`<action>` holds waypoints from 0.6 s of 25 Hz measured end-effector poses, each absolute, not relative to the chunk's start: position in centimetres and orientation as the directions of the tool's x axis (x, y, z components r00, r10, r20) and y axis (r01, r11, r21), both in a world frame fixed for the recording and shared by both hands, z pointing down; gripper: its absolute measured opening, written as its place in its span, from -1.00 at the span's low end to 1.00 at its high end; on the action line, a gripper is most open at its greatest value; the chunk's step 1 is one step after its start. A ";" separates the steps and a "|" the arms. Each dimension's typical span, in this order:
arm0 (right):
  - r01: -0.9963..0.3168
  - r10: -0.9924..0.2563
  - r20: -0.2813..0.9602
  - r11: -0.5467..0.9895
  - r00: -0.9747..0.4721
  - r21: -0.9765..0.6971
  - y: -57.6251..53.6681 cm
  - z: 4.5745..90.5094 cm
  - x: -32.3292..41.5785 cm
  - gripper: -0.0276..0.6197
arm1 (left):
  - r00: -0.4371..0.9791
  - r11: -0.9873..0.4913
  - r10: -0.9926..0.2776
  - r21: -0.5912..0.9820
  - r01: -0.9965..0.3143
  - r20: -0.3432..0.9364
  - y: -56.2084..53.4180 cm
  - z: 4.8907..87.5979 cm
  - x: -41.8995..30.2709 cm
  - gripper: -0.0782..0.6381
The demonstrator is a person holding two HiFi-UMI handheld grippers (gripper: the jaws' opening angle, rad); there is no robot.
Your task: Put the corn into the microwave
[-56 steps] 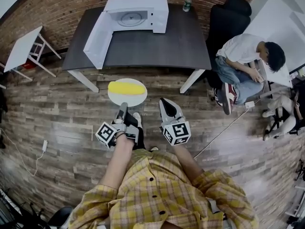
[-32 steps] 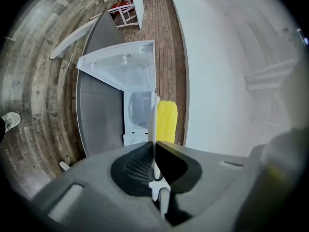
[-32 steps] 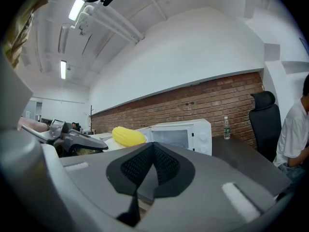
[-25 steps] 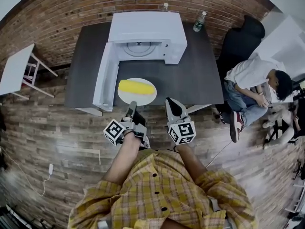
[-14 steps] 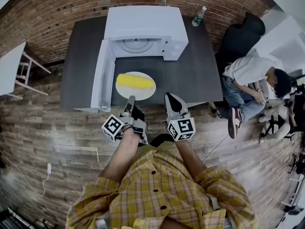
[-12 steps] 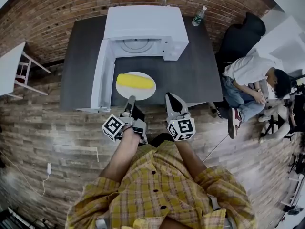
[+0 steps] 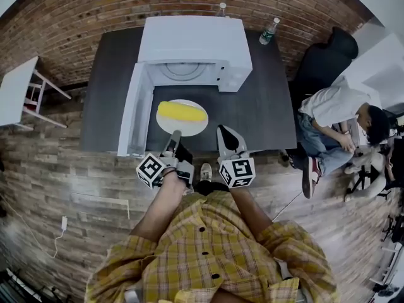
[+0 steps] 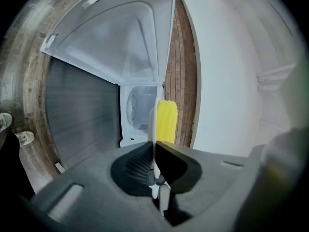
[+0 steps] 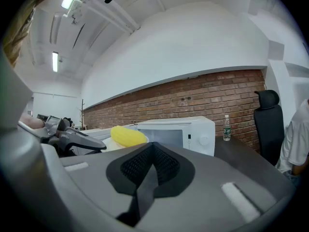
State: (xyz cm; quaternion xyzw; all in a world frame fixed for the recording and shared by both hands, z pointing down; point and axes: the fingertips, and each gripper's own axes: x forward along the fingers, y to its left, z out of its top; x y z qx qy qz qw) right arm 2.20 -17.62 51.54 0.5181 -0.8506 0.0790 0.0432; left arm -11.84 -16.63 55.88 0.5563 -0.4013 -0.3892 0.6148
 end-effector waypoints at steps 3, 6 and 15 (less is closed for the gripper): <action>-0.874 -0.862 0.148 0.474 -0.485 -0.103 -19.1 51.6 1.8 -0.91 | 0.364 0.087 -0.928 0.996 0.007 0.079 -18.0 56.1 -11.9 -0.74; -0.864 -0.855 0.131 0.489 -0.502 -0.121 -20.4 51.5 1.9 -0.91 | 0.351 0.086 -0.933 0.996 0.010 0.077 -19.4 56.3 -11.7 -0.73; -0.848 -0.841 0.118 0.513 -0.527 -0.132 -23.9 51.9 2.7 -0.91 | 0.316 0.090 -0.946 0.996 0.025 0.077 -23.1 57.5 -11.3 -0.73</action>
